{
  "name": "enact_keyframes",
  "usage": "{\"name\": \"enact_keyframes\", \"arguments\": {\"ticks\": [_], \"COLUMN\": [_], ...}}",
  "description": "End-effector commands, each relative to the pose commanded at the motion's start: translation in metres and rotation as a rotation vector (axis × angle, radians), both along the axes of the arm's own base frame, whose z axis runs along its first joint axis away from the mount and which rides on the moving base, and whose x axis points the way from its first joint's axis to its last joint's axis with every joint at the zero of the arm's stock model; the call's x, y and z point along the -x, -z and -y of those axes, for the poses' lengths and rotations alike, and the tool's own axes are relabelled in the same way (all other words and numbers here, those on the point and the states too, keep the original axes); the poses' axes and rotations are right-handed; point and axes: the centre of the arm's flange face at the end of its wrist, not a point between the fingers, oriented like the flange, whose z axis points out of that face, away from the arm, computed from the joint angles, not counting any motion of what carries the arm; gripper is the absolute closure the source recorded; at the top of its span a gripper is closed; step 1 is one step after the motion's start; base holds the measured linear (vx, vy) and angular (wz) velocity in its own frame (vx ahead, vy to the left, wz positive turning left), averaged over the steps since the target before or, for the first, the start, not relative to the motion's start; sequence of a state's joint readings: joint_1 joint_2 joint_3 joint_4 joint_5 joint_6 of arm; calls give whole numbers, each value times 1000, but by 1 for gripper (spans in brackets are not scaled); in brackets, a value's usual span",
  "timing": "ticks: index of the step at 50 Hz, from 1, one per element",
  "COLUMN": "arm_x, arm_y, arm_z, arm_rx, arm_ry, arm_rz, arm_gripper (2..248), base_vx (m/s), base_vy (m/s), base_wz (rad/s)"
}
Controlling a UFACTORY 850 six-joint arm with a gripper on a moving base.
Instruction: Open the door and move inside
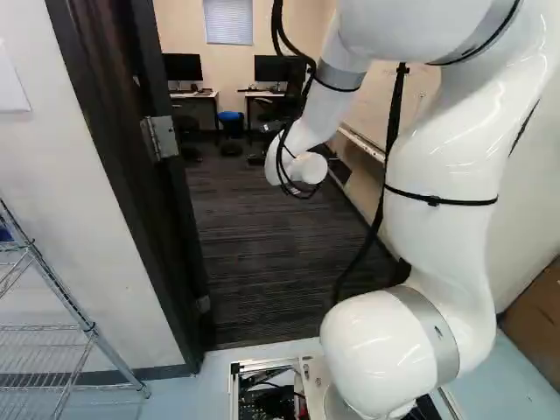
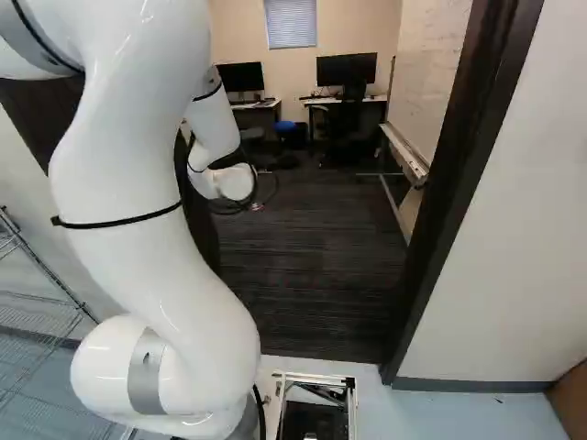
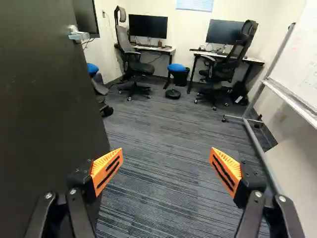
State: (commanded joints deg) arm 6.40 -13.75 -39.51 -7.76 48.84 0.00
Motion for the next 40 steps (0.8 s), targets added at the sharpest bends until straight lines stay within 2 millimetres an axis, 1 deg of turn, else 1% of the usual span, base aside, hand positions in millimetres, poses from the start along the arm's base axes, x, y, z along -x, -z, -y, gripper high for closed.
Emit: {"name": "enact_keyframes", "arguments": {"ticks": [23,40], "arm_x": [39,69], "arm_y": [-2,-3], "arm_z": [32,52], "arm_rx": [-22,-24], "arm_ry": [100,146], "arm_rz": [-15,-20], "arm_gripper": [3,3], "base_vx": [0,0], "base_vy": [0,0], "base_wz": [0,0]}}
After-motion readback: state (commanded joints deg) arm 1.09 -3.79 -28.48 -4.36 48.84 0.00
